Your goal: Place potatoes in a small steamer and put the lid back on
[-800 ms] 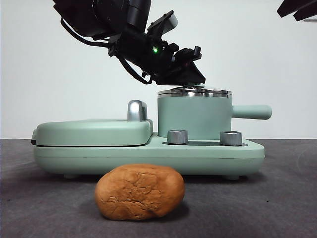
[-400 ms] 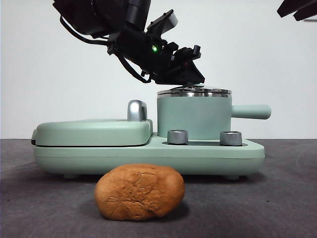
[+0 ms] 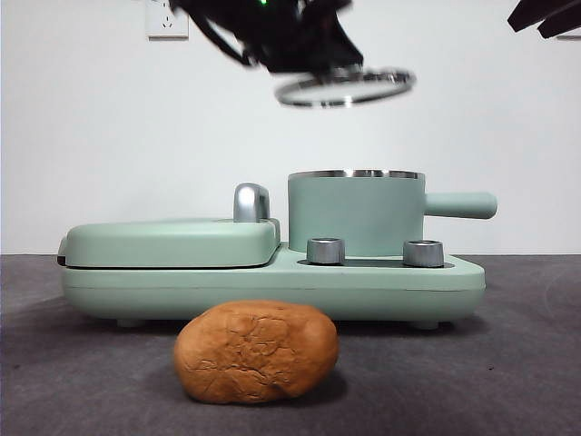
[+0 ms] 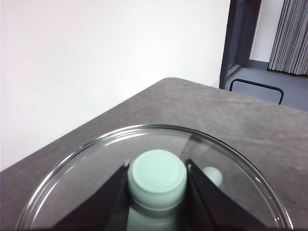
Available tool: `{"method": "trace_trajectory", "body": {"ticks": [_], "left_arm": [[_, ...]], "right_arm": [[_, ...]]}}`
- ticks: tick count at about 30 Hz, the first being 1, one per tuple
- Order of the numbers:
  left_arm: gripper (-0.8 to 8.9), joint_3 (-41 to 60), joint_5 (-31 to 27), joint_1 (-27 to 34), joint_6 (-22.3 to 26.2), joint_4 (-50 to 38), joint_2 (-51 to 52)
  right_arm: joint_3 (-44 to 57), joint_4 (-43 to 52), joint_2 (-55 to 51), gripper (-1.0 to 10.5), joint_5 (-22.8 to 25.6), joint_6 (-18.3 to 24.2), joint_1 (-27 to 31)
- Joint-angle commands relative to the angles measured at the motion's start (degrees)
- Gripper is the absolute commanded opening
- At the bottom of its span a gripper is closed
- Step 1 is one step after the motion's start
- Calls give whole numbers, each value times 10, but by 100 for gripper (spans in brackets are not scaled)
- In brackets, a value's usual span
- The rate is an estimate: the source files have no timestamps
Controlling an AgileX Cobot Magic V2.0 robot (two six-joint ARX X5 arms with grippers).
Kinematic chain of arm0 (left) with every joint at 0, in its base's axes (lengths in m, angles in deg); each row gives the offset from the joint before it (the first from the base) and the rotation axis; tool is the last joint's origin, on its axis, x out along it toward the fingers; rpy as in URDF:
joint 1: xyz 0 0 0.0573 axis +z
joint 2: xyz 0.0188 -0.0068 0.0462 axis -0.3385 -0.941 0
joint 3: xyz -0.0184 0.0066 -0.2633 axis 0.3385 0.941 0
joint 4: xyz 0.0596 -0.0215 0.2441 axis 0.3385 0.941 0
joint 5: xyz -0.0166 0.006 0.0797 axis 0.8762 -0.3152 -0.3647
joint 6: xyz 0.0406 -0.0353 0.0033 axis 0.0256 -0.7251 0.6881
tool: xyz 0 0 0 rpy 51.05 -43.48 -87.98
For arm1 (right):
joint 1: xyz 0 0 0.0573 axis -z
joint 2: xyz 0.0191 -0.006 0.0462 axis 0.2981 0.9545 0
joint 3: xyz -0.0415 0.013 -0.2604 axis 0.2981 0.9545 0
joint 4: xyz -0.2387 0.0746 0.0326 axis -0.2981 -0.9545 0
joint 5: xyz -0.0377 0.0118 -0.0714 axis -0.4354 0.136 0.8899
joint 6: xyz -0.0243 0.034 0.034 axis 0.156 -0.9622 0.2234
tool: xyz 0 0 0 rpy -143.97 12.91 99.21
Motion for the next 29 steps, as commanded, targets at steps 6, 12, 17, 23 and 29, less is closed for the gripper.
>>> {"method": "trace_trajectory", "body": {"ticks": [6, 12, 17, 23, 29], "left_arm": [[11, -13, -2, 5, 17, 117, 97], [13, -12, -5, 17, 25, 180, 155], [14, 4, -19, 26, 48, 233, 195], [14, 59, -20, 46, 32, 239, 255], [14, 124, -21, 63, 25, 247, 319]], "right_arm": [[-10, 4, 2, 308, 0, -2, -3], [-10, 4, 2, 309, -4, -2, -4], [-10, 4, 1, 309, -22, -2, -26], [-10, 4, 9, 309, -21, -2, -93], [-10, 4, 55, 340, -17, -1, -169]]}}
